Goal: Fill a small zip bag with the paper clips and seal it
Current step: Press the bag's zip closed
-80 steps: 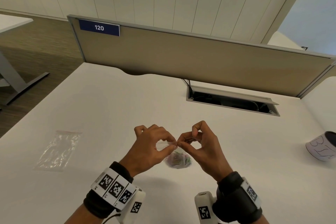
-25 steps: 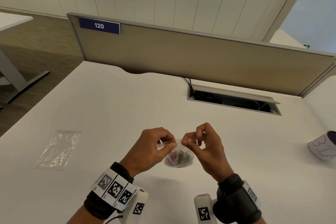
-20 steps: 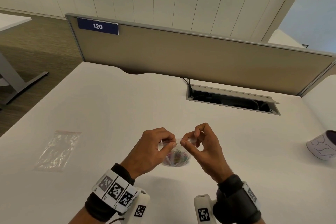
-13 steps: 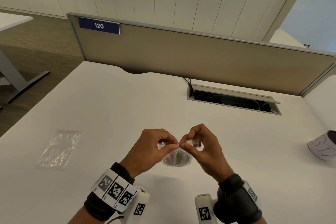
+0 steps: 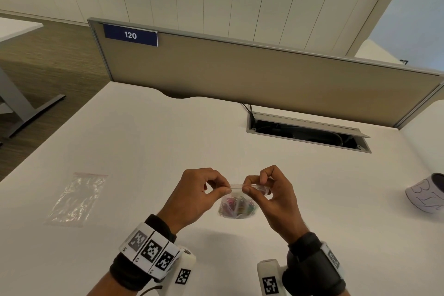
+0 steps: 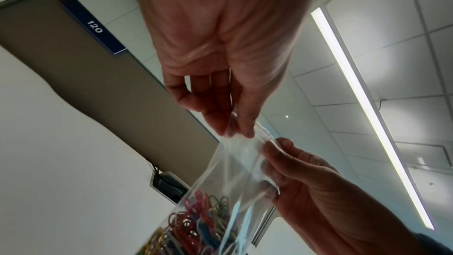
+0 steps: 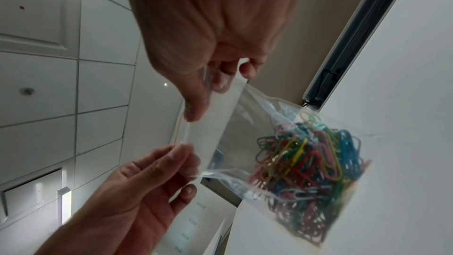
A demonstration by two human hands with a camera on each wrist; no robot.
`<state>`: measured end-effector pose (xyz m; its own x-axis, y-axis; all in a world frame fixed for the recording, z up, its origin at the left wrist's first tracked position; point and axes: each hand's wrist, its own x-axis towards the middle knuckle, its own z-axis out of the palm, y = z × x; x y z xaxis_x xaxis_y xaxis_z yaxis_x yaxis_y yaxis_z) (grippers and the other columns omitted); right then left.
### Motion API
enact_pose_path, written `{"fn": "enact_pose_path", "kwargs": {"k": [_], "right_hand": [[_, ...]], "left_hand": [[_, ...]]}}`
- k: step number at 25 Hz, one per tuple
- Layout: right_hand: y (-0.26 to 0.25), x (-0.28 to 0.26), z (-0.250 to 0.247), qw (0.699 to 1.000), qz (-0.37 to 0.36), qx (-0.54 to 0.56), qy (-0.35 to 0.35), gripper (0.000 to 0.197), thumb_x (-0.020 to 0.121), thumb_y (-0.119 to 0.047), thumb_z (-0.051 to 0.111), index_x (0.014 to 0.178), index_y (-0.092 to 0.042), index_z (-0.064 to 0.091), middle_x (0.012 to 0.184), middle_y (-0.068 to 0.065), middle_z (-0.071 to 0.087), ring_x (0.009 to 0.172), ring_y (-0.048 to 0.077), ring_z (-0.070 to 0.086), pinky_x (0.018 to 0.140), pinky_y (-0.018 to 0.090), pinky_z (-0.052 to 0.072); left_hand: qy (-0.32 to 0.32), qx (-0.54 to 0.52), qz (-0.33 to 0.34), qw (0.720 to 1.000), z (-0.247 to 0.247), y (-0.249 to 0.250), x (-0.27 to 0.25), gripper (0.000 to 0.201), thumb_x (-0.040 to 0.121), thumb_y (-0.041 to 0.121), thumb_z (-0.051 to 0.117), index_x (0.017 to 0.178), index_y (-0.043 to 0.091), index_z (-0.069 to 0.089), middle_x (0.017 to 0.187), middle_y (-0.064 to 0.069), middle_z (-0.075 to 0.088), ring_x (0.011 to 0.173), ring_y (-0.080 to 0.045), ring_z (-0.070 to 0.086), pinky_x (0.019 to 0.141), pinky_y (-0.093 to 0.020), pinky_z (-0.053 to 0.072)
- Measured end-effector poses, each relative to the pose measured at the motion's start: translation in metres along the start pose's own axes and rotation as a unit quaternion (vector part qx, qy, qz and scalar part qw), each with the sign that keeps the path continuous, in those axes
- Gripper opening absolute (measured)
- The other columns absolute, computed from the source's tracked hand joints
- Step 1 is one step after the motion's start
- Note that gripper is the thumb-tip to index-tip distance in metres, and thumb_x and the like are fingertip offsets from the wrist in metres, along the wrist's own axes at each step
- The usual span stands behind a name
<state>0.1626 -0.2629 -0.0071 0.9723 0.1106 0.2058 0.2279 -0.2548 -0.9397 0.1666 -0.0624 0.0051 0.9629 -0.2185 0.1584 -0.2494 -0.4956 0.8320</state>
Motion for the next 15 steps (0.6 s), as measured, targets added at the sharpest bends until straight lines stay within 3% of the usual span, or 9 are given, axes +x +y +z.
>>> {"fn": "enact_pose_path", "kwargs": {"k": [4, 7, 11, 15], "right_hand": [[0.0034, 0.0031, -0.0069, 1.0, 0.0, -0.003, 0.011, 0.034, 0.08, -0.004, 0.072, 0.077, -0.014, 0.04, 0.083, 0.0, 0.074, 0.07, 0.015, 0.063, 0.059, 0.012, 0.041], [0.0035, 0.0022, -0.0072, 1.0, 0.005, 0.005, 0.007, 0.035, 0.08, -0.003, 0.071, 0.076, -0.015, 0.039, 0.082, 0.003, 0.074, 0.07, 0.011, 0.063, 0.059, 0.013, 0.042], [0.0031, 0.0003, -0.0051, 1.0, 0.007, 0.01, -0.001, 0.036, 0.081, -0.001, 0.071, 0.077, -0.016, 0.038, 0.082, 0.005, 0.074, 0.071, 0.011, 0.065, 0.061, 0.017, 0.046], [-0.0003, 0.0004, -0.0024, 1.0, 0.002, 0.008, -0.02, 0.035, 0.081, -0.001, 0.07, 0.076, -0.015, 0.038, 0.082, 0.003, 0.073, 0.064, 0.008, 0.059, 0.061, 0.012, 0.044]], "left_hand": [[0.021, -0.046, -0.028, 0.998, -0.0019, -0.0035, -0.0008, 0.003, 0.077, 0.024, 0.075, 0.077, 0.021, 0.074, 0.074, 0.01, 0.073, 0.073, -0.008, 0.063, 0.064, -0.012, 0.047], [0.026, -0.025, -0.019, 0.999, -0.0002, -0.0047, -0.0014, 0.002, 0.079, 0.024, 0.073, 0.078, 0.022, 0.072, 0.076, 0.012, 0.072, 0.077, -0.005, 0.061, 0.064, -0.009, 0.042], [0.005, -0.021, -0.021, 1.0, -0.0003, -0.0086, -0.0025, 0.004, 0.08, 0.027, 0.071, 0.083, 0.025, 0.068, 0.082, 0.012, 0.069, 0.085, -0.009, 0.061, 0.067, -0.012, 0.042], [-0.023, -0.016, -0.007, 1.0, 0.0027, -0.0052, -0.0039, 0.019, 0.076, 0.033, 0.075, 0.093, 0.029, 0.068, 0.091, 0.015, 0.068, 0.091, -0.006, 0.06, 0.071, -0.005, 0.041]]}}
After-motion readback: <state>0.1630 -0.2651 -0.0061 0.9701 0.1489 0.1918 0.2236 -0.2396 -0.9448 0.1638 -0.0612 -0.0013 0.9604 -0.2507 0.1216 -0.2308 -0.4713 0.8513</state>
